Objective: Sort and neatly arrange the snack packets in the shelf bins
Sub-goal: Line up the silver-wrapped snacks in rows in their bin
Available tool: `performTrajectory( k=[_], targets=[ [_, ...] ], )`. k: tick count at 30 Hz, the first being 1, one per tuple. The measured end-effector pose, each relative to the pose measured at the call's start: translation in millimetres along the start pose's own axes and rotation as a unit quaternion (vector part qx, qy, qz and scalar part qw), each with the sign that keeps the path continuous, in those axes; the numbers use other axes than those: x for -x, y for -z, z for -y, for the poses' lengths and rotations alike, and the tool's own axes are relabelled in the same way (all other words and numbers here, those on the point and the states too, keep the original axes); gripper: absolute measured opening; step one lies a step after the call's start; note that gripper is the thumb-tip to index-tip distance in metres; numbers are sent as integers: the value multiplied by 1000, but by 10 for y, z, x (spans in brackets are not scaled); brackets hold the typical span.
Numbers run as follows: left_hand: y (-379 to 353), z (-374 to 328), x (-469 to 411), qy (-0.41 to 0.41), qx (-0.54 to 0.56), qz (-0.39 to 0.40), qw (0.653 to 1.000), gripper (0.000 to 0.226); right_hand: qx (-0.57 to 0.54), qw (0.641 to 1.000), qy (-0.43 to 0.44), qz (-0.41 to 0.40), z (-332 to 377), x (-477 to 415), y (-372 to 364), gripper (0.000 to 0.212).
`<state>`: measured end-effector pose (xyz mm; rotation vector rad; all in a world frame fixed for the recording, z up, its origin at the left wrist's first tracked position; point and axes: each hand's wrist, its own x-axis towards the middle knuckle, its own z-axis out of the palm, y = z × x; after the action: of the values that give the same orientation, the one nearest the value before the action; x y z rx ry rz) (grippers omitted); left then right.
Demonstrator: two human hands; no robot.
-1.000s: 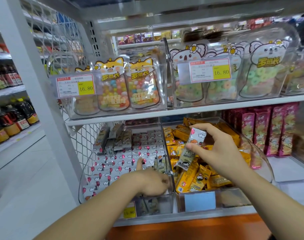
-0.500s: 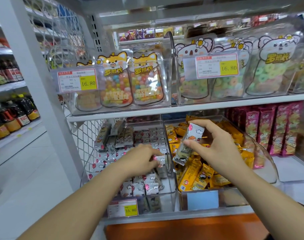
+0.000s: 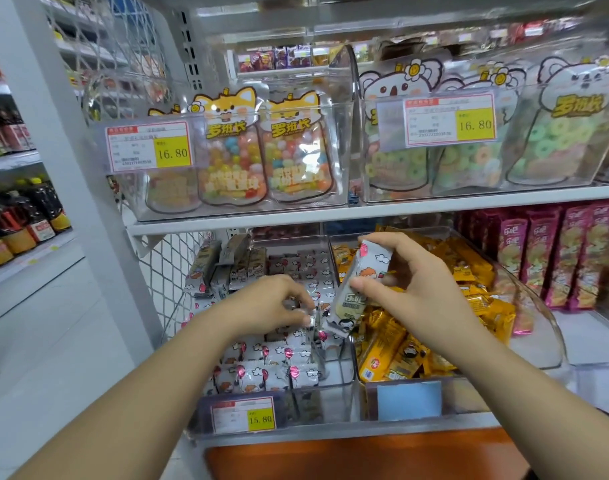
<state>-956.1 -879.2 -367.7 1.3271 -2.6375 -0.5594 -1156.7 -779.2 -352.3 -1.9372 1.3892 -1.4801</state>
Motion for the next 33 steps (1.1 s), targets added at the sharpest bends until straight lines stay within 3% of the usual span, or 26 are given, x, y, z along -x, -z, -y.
performTrajectory(
  k=[2,6,10,13,17,22,29,33],
  targets=[
    [12,29,35,21,-34,17,999,20,20,998,-4,63,-9,5,-81,38],
    [-90,48,45,48,-117,20,992,22,214,958,24,190,-108,17,-316,44],
    [-179,62,59,49,-123,-18,991,23,398,894,44,203,-141,-57,-454,42],
    [-203,84,91,45,-91,-38,994,21,467,861,51,197,-178,-165,-546,38],
    [-227,79,97,32,-62,-65,996,15,522,825,33,215,-186,-365,-666,32],
    [-185,119,69,-12,-99,-123,987,11,568,782,19,257,-217,-486,-771,34],
    [-257,128,-2,-33,-161,-75,984,15,644,714,41,273,-257,-466,-894,28],
    [-246,198,91,-8,-86,-105,991,28,631,728,48,263,-290,-391,-890,33]
  ],
)
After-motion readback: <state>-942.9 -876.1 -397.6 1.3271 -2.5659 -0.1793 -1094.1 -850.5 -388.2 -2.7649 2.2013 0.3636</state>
